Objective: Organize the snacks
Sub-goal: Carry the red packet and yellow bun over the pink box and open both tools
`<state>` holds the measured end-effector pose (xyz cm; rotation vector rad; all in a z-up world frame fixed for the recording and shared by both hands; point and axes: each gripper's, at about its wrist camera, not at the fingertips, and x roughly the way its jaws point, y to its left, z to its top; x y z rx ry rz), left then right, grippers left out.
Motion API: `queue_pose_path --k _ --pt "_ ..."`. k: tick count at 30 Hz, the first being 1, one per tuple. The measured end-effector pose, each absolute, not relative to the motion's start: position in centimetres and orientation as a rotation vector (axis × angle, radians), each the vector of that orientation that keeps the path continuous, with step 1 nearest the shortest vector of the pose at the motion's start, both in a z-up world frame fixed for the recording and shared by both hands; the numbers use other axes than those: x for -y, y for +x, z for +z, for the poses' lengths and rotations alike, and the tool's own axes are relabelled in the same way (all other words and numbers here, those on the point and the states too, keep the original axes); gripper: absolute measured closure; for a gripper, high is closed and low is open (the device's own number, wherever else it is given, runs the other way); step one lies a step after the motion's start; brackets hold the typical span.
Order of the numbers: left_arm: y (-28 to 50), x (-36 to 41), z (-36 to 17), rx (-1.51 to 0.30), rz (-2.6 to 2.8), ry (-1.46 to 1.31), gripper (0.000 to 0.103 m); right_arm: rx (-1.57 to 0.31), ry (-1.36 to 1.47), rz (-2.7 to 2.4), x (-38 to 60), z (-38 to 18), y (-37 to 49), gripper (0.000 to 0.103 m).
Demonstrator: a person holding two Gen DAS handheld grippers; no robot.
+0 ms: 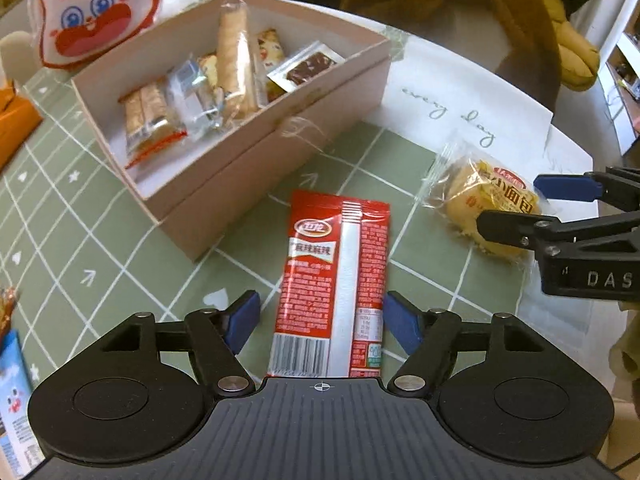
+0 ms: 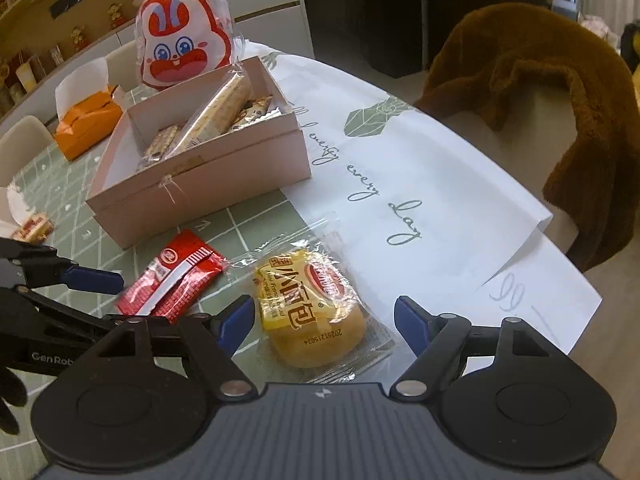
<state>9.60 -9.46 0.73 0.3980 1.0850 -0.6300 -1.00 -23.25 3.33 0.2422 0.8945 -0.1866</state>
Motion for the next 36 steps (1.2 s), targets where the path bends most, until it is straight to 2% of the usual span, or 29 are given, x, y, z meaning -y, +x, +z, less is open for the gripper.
queue_pose_path --k 3,4,5,6,15,16,17,22,25,30,33,36 --pt "9.7 9.7 0.5 -1.070 -0.613 0.396 0.028 -0.884 0.226 -0.174 22.9 3.1 -1.0 0.025" --pt "9.8 9.6 0.5 -1.066 -0.610 0.391 0.035 -0.894 0.219 -0.153 22.8 3.0 -0.8 0.025" --pt "9.7 9.5 0.5 -1.061 -0.608 0.385 0.046 -0.905 0.201 -0.137 22.6 2.9 -0.6 0.025" --pt "9.6 9.3 0.6 -1.062 -0.602 0.379 0.048 -0.912 0.179 -0.132 22.4 2.8 -0.3 0.025" --pt "6.7 5.7 2.0 -1.121 -0.585 0.339 0.050 -0.968 0.111 -0.123 20.8 2.0 1.5 0.024" --pt "6.4 5.3 2.1 -1.122 -0.587 0.333 0.050 -0.968 0.121 -0.111 20.5 2.2 1.5 0.027" --pt "6.0 4.8 2.2 -1.123 -0.590 0.326 0.051 -0.973 0.130 -0.095 20.1 2.3 1.3 0.037" --pt "4.9 2.8 3.0 -1.122 -0.605 0.273 0.051 -0.985 0.143 -0.026 18.0 4.1 0.3 0.042" --pt "4.8 1.4 5.4 -1.079 -0.626 0.191 0.051 -0.962 0.126 0.007 16.8 6.7 -0.5 0.044" --pt "7.9 -1.0 13.8 -0.875 -0.628 0.037 0.051 -0.759 0.077 0.060 16.3 16.0 -0.5 0.044" --pt "11.4 -1.8 17.4 -0.823 -0.622 -0.090 0.051 -0.651 0.040 0.068 16.5 20.7 1.4 0.044" --pt "14.9 -1.2 19.1 -0.788 -0.613 -0.143 0.050 -0.608 0.031 0.073 17.0 23.0 4.6 0.044"
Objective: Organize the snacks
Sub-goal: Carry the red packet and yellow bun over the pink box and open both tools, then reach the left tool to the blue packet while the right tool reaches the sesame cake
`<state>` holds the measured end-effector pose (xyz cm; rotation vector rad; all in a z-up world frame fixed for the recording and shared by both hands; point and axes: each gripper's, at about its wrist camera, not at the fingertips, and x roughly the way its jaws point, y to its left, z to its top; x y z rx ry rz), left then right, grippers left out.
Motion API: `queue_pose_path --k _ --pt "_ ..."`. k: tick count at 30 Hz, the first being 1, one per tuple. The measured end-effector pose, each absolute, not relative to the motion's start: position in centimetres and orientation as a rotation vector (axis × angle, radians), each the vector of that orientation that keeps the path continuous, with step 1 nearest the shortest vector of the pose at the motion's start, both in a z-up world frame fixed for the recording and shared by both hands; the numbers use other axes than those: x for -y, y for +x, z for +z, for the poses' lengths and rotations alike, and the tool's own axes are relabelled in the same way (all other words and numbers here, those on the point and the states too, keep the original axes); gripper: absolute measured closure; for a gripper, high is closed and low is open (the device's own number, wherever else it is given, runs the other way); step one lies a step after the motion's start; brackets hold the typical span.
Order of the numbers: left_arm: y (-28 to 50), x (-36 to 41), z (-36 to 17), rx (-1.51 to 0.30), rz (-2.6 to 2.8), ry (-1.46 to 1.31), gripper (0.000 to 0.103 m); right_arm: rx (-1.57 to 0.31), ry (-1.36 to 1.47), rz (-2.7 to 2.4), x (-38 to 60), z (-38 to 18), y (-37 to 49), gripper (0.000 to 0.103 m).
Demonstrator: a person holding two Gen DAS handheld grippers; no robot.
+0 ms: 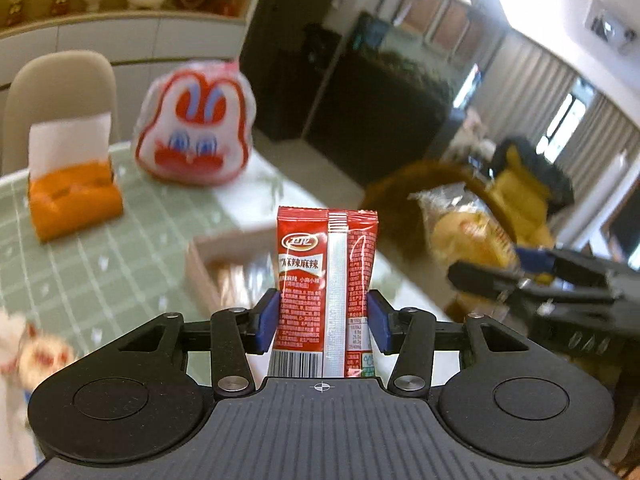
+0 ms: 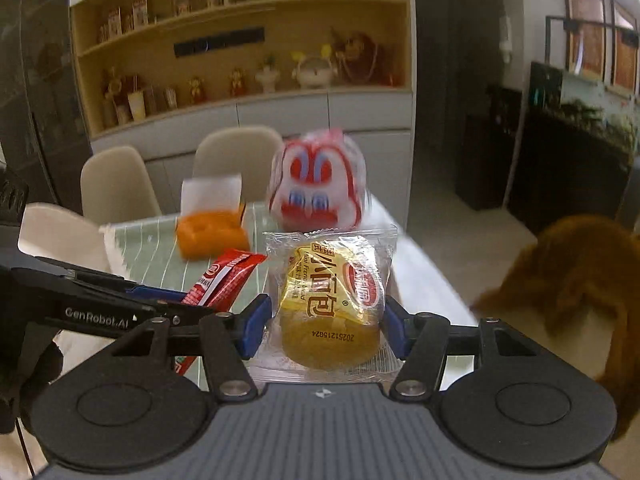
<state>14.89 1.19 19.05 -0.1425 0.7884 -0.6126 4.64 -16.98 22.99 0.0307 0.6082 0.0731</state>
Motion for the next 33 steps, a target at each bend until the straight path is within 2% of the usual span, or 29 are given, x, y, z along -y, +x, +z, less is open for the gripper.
queue_pose_path --k 3,5,7,11,19,26,33 --pt "20.0 0.0 18.7 -0.818 -0.599 -0.260 0.046 -0.617 0.023 0.058 17.8 22.9 8.7 0.041" --pt "23.7 1.2 16.3 -0.907 -0.587 -0.291 0.046 -0.659 0.069 0.079 18.6 21.6 11.4 0.022" --pt "25.6 2.0 13.7 -0.975 -0.548 -0.273 0.048 -0.709 0.115 0.064 19.6 19.6 13.5 0.022" --pt "25.4 0.9 11.3 -0.982 -0.555 -0.319 0.049 -0.782 0.194 0.056 21.2 15.9 13.7 0.022" --pt "19.6 -7.8 8.6 -0.944 -0.238 -0.198 0.049 -0.884 0.155 0.031 20.5 11.4 12.9 0.022" --pt "14.4 -15.7 6.2 -0.979 -0.059 -0.241 0.049 -0.901 0.045 0.136 12.5 10.7 14.9 0.022" --pt "12.5 -19.1 4.0 -1.028 -0.041 -0.207 0.049 -0.994 0.079 0.272 2.2 8.4 17.8 0.022"
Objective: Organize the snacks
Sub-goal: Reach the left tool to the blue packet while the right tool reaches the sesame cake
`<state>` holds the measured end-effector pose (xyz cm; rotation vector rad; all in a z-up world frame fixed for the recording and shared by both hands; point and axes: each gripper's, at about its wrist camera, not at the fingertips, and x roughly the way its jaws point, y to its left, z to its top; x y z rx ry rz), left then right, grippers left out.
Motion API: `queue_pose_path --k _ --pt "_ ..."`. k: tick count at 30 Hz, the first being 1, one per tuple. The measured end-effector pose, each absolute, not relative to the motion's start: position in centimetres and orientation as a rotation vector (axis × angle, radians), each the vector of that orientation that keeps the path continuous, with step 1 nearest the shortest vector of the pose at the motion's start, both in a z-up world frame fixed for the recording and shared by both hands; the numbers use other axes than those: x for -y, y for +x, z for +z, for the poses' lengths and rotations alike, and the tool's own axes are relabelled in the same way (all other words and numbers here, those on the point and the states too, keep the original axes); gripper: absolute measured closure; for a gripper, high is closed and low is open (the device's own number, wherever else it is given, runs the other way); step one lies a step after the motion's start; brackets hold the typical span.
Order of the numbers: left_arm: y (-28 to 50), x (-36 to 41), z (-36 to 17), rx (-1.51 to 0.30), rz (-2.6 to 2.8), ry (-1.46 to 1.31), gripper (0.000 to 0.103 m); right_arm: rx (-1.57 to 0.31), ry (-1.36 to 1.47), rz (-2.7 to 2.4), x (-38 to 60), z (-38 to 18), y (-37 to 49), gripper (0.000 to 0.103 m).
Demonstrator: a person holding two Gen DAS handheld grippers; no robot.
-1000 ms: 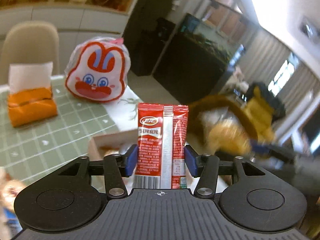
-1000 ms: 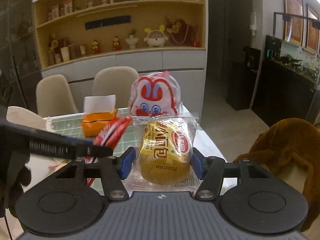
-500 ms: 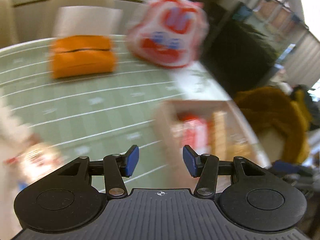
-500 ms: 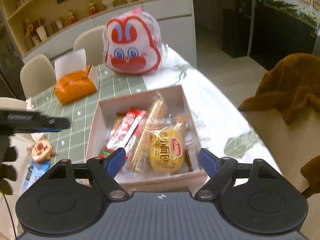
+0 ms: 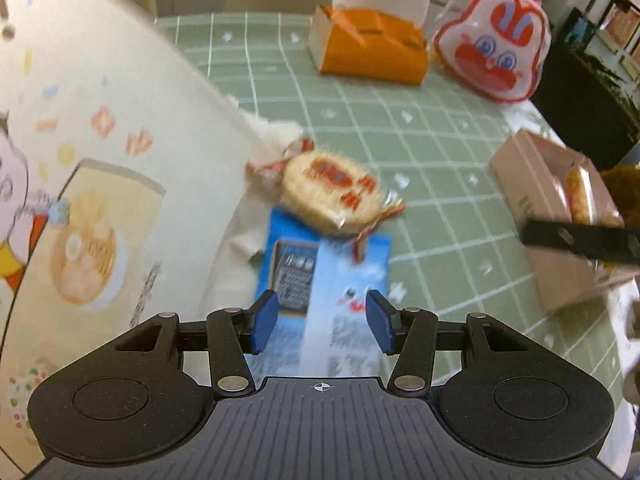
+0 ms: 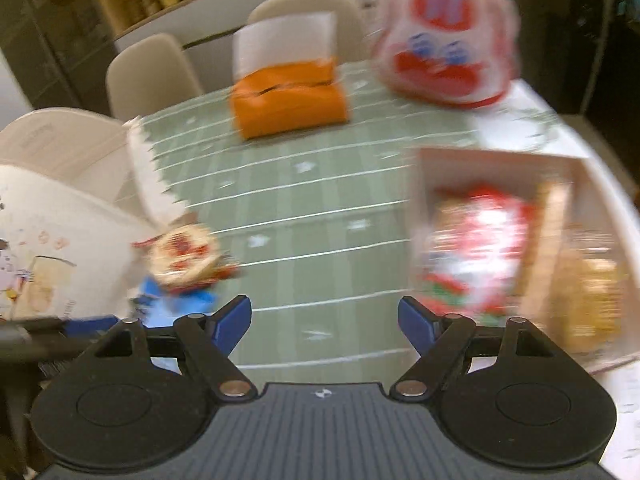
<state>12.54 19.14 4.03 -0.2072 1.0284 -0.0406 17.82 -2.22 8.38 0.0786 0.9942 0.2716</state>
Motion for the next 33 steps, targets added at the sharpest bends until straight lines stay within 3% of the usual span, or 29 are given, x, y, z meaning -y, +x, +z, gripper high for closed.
queue_pose_path --k 12,14,16,18,23,31,33 --pt "11.5 -21.5 2.7 -1.064 -0.079 -0.239 0.047 -0.997 -0.177 0.440 -12.7 4.2 23.7 0.020" --pt "11.6 -21.8 2.8 -1.064 -0.088 -0.247 0.048 -0.993 -0.202 0.437 -13.3 3.5 24.5 0.013" --pt "11.8 -22.1 2.8 -1.065 -0.093 -0.260 0.049 -1.011 -0.164 0.444 -12.8 3.4 25.1 0.012" --pt "12.0 -22.2 2.9 -1.064 -0.098 -0.262 0.049 -1.040 -0.112 0.458 -12.1 3.4 25.4 0.015" --pt "12.8 -21.7 3.0 -1.064 -0.120 -0.237 0.048 -1.059 -0.080 0.441 -9.6 3.9 24.4 0.036" --pt "12.8 -20.1 2.8 -1.044 -0.217 -0.147 0.048 -1.036 -0.089 0.354 -5.3 4.9 21.2 0.038" --pt "12.6 -20.0 2.8 -1.052 -0.222 -0.150 0.048 -1.017 -0.102 0.396 -5.4 5.6 20.8 0.031"
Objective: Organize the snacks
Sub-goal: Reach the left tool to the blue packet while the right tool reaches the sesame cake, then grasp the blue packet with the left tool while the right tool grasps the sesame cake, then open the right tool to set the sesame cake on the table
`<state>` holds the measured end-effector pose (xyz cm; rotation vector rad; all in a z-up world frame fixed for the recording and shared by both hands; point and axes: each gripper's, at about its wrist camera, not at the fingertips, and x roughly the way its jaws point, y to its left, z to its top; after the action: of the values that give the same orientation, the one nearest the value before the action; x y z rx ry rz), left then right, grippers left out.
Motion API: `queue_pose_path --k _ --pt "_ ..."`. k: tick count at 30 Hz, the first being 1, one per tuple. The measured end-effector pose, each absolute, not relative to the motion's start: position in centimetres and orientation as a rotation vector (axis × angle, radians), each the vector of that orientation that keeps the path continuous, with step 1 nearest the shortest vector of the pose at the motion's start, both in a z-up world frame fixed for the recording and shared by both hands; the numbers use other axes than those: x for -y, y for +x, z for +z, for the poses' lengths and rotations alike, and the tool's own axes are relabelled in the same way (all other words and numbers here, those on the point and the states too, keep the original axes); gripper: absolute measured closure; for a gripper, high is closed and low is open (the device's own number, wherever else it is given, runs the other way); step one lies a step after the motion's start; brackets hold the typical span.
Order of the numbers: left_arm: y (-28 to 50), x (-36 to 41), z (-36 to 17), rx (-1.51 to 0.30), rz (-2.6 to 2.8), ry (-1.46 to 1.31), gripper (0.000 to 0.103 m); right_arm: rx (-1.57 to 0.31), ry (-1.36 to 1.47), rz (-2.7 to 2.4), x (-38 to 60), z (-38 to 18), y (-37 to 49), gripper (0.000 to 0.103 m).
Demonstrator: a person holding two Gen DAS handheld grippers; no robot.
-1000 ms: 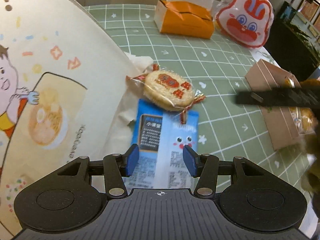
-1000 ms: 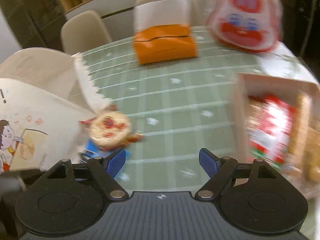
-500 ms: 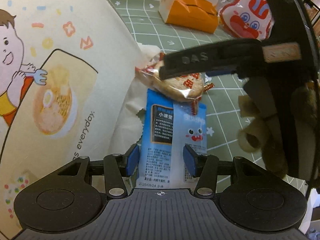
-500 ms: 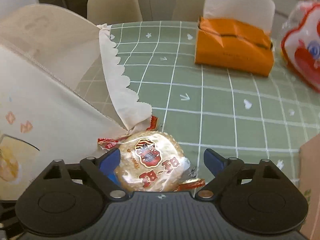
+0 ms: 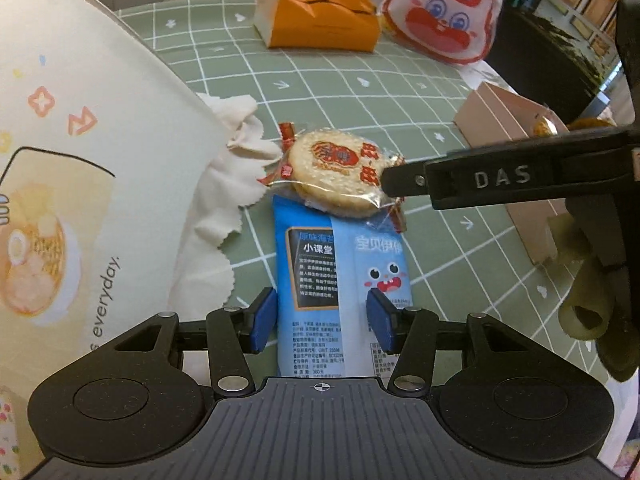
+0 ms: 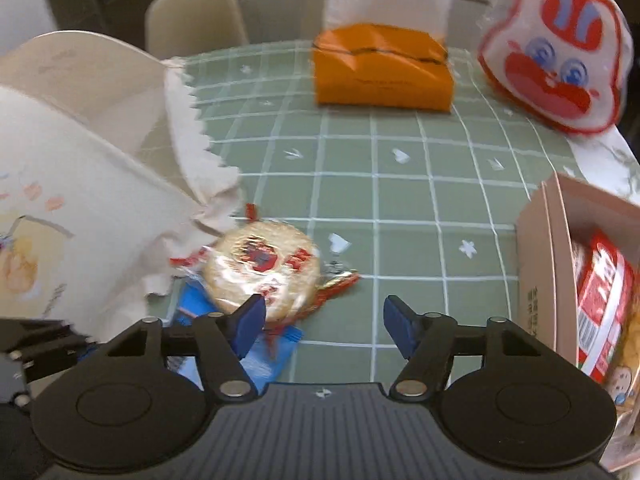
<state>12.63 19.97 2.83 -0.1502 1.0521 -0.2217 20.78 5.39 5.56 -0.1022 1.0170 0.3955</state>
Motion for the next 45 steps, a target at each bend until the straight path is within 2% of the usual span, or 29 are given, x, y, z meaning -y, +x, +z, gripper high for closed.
queue_pose_path --k 1,2,12,14,16,24,26,32,37,45 --pt "12.6 -20.0 2.9 -1.057 -0.220 -0.153 0.048 -1.013 -0.109 0.415 -5.7 5.7 20.8 0.021" --pt "12.5 -20.0 2.9 -1.062 -0.216 -0.158 0.049 -1.003 -0.122 0.438 -6.2 6.0 20.8 0.018" --pt "11.4 -20.2 3.1 -1.061 -0.180 -0.203 0.050 -0.913 -0.452 0.583 -13.1 4.0 22.5 0.017" --pt "11.3 -20.3 3.1 -1.058 -0.177 -0.210 0.050 -0.910 -0.476 0.558 -13.0 3.6 22.9 0.012" --pt "11.2 -20.4 3.1 -1.056 -0.176 -0.216 0.051 -0.932 -0.443 0.533 -12.2 3.4 23.5 0.012" --pt "11.3 -20.3 3.1 -1.065 -0.185 -0.200 0.051 -1.078 -0.168 0.355 -7.4 3.1 24.2 0.013" --pt "11.3 -20.3 3.2 -1.070 -0.188 -0.195 0.051 -1.091 -0.090 0.309 -6.3 3.2 23.1 0.020" --pt "11.0 -20.9 3.1 -1.074 -0.195 -0.187 0.050 -1.071 0.009 0.294 -4.6 4.1 17.9 0.030" --pt "11.0 -20.8 3.1 -1.076 -0.204 -0.182 0.052 -1.064 0.048 0.209 -3.3 4.0 14.0 0.030" --pt "11.5 -18.9 3.3 -1.068 -0.191 -0.103 0.049 -1.044 0.090 0.108 -0.4 3.6 9.4 0.028"
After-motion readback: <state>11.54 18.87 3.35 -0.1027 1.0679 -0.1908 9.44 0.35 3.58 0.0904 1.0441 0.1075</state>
